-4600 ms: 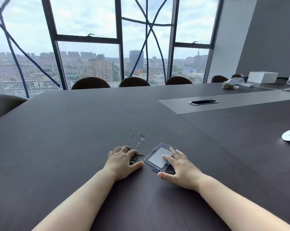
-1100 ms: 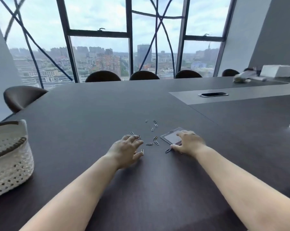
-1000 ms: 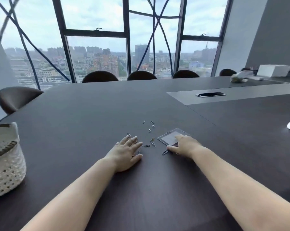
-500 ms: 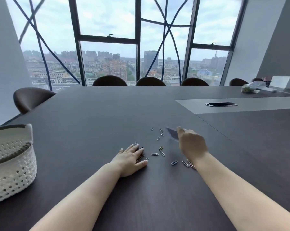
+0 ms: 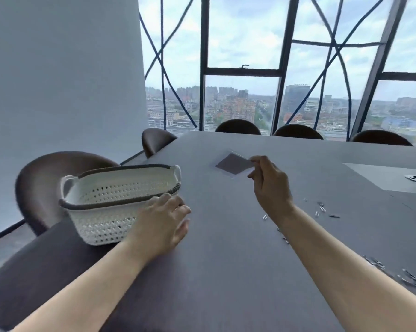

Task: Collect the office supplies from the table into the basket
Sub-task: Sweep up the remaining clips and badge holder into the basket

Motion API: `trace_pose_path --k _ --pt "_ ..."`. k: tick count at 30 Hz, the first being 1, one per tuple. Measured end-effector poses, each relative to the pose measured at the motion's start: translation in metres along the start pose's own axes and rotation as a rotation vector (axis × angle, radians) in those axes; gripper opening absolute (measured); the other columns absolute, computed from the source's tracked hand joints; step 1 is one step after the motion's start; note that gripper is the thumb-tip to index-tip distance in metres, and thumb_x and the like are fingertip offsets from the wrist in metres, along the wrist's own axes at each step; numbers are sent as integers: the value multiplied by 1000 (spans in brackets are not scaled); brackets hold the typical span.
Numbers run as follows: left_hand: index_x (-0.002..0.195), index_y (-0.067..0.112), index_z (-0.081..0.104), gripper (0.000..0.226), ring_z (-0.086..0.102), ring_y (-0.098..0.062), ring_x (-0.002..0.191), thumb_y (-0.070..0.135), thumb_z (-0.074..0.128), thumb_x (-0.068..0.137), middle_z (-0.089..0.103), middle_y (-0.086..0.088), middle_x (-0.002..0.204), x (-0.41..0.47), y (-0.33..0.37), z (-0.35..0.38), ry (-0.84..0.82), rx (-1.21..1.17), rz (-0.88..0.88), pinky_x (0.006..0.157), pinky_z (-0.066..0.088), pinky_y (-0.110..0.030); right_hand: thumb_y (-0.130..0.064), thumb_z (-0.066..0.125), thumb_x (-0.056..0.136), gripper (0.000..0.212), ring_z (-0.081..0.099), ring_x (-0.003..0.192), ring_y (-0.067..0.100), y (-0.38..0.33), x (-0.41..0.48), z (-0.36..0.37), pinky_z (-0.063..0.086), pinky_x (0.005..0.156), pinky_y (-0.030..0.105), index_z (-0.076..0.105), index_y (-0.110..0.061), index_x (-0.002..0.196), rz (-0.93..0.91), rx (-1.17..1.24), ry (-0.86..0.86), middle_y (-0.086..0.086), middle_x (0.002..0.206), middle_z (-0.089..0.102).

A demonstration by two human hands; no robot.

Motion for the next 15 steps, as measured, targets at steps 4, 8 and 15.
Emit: trace_pose_path --k 4,8,15 --pt "92 12 69 25 64 -29 83 25 68 70 67 -5 93 -45 -76 -43 12 178 -301 68 52 -39 -8 40 84 30 68 72 25 -77 12 64 43 61 27 62 0 102 -117 174 -80 17 90 70" --pt "99 13 69 30 68 -26 81 16 75 70 72 -5 89 -73 -113 -47 -39 163 -410 72 55 -37 -13 41 92 27 64 95 30 -106 8 124 49 78 35 62 -10 109 -132 154 -345 10 110 66" --pt "102 14 67 34 67 -25 84 27 56 73 71 -3 92 -65 -101 -43 44 195 -339 75 53 -39 -16 42 94 29 54 113 22 -78 -9 104 43 93 32 56 -17 119 -81 -9 -370 2 122 62"
Point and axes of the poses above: each hand's wrist, its own x-axis towards the middle knuckle, its own z-axis out of the palm, y = z × x, the point moved 5 cm from there along x, towards the middle knuckle
